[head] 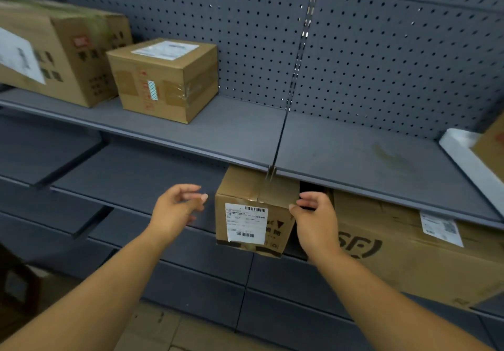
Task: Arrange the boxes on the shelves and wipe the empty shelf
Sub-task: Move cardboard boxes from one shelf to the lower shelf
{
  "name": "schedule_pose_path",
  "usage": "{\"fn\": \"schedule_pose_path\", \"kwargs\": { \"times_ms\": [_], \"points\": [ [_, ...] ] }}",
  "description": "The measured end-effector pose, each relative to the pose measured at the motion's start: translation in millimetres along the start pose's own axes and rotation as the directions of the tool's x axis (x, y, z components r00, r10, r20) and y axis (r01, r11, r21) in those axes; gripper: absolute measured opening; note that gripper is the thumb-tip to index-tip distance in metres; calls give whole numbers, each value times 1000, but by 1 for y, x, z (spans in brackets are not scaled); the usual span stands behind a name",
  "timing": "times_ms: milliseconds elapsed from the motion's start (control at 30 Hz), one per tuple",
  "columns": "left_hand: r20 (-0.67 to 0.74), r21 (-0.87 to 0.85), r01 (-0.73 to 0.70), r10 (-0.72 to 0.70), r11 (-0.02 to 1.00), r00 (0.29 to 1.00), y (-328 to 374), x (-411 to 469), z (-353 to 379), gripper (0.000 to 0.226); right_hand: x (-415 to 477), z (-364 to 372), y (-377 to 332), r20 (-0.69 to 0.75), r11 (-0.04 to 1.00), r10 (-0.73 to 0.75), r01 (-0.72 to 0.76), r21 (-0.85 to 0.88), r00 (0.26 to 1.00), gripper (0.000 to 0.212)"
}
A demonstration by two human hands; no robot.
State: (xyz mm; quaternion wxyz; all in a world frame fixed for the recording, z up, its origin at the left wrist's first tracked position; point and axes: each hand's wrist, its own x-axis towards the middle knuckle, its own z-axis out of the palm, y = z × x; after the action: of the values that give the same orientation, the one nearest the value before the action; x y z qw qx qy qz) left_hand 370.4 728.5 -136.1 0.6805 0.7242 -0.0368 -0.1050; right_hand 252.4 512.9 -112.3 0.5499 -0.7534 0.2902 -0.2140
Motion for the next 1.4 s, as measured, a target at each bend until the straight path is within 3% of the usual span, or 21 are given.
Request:
{"fn": "schedule_pose_path", "kwargs": {
  "times_ms": [400, 533, 600, 767, 900, 1000, 1067, 1200, 1400],
  "points": [
    [-123, 19, -284, 284, 959, 951, 119, 36, -47, 9, 24, 68, -118, 166, 975, -206, 188, 118, 964, 16],
    [-183, 77, -350, 358, 934, 915, 146, 74, -75, 9, 46, 111, -157, 195, 975, -194, 168, 145, 961, 24],
    [-226, 102, -372, 386, 923, 894, 155, 97, -89, 19, 59, 133, -173, 201, 979, -178, 152, 138, 963, 33],
    [-289, 140, -298, 326, 944, 900, 162, 157, -124, 47, 92, 183, -200, 191, 988, -135, 118, 96, 972, 58],
    [-235, 95, -179, 197, 979, 952, 166, 195, -140, 80, 114, 214, -210, 203, 993, -90, 73, 89, 975, 73],
    [-185, 25, -111, 113, 994, 976, 166, 218, -144, 85, 127, 230, -212, 214, 994, -45, 24, 102, 976, 77],
    [-149, -25, -79, 75, 997, 986, 163, 230, -144, 81, 134, 239, -211, 236, 988, -35, -3, 156, 971, 65],
    [-87, -88, -78, 70, 993, 994, 160, 236, -142, 62, 139, 249, -211, 242, 971, -41, -19, 240, 969, 21],
    [-113, -90, -65, 55, 994, 992, 155, 228, -151, 51, 123, 237, -213, 262, 956, -67, -13, 293, 963, 12]
  ]
}}
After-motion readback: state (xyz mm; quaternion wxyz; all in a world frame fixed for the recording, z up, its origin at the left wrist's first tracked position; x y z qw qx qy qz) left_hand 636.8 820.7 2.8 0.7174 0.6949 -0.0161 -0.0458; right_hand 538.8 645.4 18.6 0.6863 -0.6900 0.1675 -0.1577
